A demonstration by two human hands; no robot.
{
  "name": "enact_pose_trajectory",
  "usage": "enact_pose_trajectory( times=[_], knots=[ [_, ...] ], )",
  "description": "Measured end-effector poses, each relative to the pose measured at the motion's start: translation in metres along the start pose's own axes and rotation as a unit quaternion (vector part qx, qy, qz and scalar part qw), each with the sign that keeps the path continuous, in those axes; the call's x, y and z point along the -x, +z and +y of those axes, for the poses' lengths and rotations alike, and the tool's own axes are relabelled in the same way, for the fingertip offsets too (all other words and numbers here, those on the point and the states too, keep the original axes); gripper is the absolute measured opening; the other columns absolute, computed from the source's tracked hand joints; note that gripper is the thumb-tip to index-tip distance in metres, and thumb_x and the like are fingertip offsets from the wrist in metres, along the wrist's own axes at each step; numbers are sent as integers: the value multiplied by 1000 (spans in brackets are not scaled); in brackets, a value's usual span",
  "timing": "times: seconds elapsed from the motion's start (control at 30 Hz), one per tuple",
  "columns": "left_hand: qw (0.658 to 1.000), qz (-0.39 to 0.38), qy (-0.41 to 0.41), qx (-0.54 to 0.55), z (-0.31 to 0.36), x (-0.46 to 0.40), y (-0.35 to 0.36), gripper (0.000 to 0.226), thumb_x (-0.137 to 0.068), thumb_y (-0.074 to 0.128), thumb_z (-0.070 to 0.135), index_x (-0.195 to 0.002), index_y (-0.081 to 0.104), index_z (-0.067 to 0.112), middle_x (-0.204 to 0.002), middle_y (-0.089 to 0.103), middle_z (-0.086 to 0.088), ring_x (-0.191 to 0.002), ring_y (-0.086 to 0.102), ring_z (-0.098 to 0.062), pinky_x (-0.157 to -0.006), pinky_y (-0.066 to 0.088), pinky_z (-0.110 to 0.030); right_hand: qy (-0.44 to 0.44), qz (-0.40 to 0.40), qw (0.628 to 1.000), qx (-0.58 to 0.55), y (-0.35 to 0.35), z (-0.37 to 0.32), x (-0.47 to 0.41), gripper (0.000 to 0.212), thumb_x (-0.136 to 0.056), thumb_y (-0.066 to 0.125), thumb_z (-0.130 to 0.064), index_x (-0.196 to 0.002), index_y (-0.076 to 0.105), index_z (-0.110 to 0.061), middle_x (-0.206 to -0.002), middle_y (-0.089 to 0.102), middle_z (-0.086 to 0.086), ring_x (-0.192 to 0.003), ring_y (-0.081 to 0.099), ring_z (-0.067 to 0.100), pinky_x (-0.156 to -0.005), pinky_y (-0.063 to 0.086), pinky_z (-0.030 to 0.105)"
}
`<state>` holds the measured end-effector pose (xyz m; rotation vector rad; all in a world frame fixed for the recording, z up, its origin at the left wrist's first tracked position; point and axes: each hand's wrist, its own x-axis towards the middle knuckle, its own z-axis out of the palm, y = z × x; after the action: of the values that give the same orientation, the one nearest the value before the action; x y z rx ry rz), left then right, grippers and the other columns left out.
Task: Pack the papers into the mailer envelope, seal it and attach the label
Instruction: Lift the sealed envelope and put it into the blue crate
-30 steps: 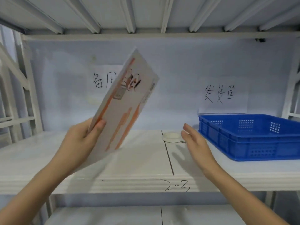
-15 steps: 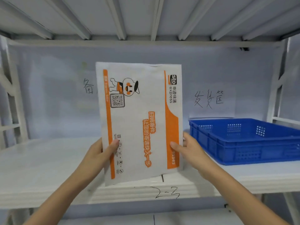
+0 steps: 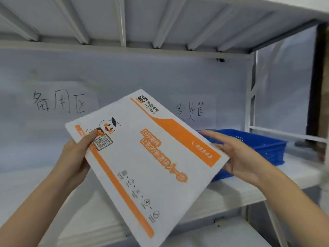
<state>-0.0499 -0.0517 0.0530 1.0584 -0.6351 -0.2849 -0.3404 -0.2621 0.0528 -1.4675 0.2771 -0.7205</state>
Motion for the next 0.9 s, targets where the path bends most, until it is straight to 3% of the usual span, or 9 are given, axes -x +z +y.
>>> enact_pose_trajectory(
  times=[0.1,0.23,0.4,0.5,0.57,0.67,0.77,0.83,0.9],
  knots=[
    [995,33,11,94,-23,-5,36,23,-99,54,21,-119,63,17,-107,76,1,-91,74,-10,-68,60,-22,25,-34,992,-118,-26,1,12,47,-88,56,-39,-129,61,-15,-119,70,18,-92,73,27,-75,62,33],
    [993,21,22,111,-60,-2,95,24,-104,42,27,-121,59,24,-102,76,8,-91,72,-7,-69,58,-25,91,-53,994,39,-42,11,15,40,-90,60,-29,-130,55,-29,-121,71,9,-106,70,30,-83,60,42],
    [997,-76,12,11,-89,2,147,23,-103,44,25,-120,57,29,-101,76,6,-83,74,-10,-64,56,-25,92,134,979,123,-94,2,-13,37,-92,63,-5,-125,55,-20,-106,76,5,-88,74,23,-57,57,30],
    [992,-115,2,-51,-94,-6,159,24,-96,56,18,-119,59,22,-105,75,1,-86,72,-15,-71,54,-29,71,238,955,166,-132,-13,-36,26,-93,61,-3,-119,61,-3,-88,71,10,-57,66,14,-37,44,17],
    [988,-126,-5,-90,-96,-11,164,26,-93,61,22,-118,58,18,-110,72,-1,-91,68,-15,-79,52,-30,52,299,939,163,-152,-21,-52,20,-92,62,0,-111,61,5,-80,65,11,-52,60,12,-32,41,13],
    [974,-144,10,-175,-102,-17,174,33,-91,63,35,-120,57,20,-113,67,8,-100,61,-6,-83,48,-26,35,361,925,113,-177,-27,-78,12,-86,67,5,-97,62,7,-95,64,18,-66,60,17,-36,47,11],
    [946,-155,45,-283,-111,-26,188,45,-86,61,55,-113,58,19,-109,63,9,-99,59,-7,-78,44,-21,16,402,915,39,-196,-24,-103,29,-85,68,8,-112,59,13,-109,62,22,-71,65,23,-45,55,16],
    [913,-173,66,-362,-117,-32,198,57,-81,57,67,-101,62,13,-102,63,2,-98,58,-20,-80,44,-30,10,425,904,40,-207,-18,-117,29,-85,65,10,-114,61,8,-94,61,16,-78,67,24,-70,62,29],
    [883,-213,72,-413,-124,-33,208,55,-85,50,67,-96,68,17,-103,63,1,-106,51,-22,-83,40,-31,16,435,894,108,-215,-10,-128,20,-84,61,10,-98,64,-4,-80,54,8,-98,66,29,-95,53,45]
  ],
)
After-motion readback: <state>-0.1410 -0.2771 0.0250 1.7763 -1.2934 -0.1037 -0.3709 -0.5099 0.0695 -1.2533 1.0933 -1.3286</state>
